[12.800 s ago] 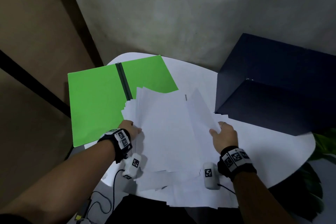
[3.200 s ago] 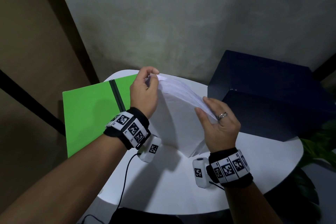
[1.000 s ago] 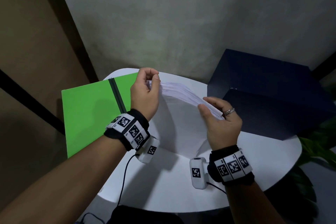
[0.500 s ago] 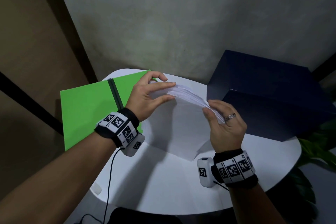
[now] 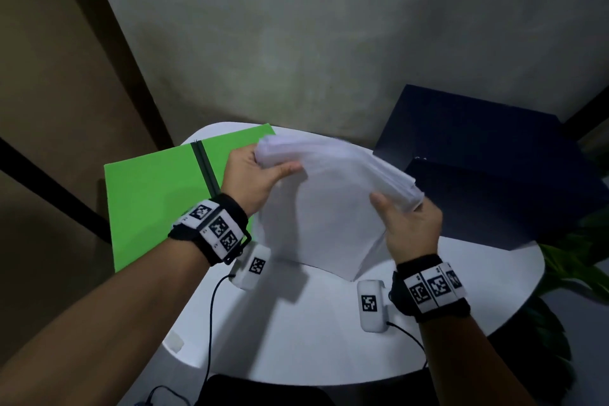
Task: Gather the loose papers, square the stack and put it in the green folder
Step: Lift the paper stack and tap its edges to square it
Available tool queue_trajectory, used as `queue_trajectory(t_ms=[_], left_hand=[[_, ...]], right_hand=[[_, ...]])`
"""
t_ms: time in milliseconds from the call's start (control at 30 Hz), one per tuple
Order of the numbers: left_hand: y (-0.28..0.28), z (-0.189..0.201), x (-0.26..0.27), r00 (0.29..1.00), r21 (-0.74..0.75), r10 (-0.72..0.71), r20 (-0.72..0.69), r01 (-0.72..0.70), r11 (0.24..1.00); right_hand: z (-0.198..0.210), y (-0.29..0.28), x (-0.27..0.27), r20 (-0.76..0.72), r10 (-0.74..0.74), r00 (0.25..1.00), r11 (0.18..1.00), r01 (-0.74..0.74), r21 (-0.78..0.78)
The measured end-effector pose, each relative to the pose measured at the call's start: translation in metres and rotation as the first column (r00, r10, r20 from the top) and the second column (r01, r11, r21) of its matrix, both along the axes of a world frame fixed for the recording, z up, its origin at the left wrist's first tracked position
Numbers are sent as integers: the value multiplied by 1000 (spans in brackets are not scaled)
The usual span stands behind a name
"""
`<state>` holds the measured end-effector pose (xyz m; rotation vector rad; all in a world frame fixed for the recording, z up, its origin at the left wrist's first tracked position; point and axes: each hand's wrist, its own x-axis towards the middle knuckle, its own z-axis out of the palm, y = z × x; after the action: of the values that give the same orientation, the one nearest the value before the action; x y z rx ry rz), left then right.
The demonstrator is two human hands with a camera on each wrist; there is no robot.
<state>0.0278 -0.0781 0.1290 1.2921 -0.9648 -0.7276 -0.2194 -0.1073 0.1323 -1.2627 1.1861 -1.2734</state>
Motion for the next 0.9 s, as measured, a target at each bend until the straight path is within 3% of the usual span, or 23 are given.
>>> queue_trajectory(t_ms=[67,167,333,467,567,700,900], left_hand=[[1,4,6,996,-19,-56,-63,55,998],[4,3,6,988,63,-147,-39,150,987],[2,12,2,998,-34,-26,-63,23,999],[4,27,-15,987,-114,138,-82,-147,983],[14,16,-25,969,-111,239,-60,-245,963],[31,-28,-21,998,116,22,-58,-15,993],[29,-34,-22,988,147,23,-154,0,989]], right_hand=[[13,0,2,42,6,999,996,-2,-87],[22,-2,2,43,47,998,988,-40,-148],[20,-11,-4,-22,120,992,990,-122,-77],[20,-8,4,-43,29,999,991,-34,-132],[3,7,6,-82,-19,996,993,9,-119],[-26,26,1,-68,3,998,997,2,71],[-20,21,1,-26,-15,1000,992,19,126]])
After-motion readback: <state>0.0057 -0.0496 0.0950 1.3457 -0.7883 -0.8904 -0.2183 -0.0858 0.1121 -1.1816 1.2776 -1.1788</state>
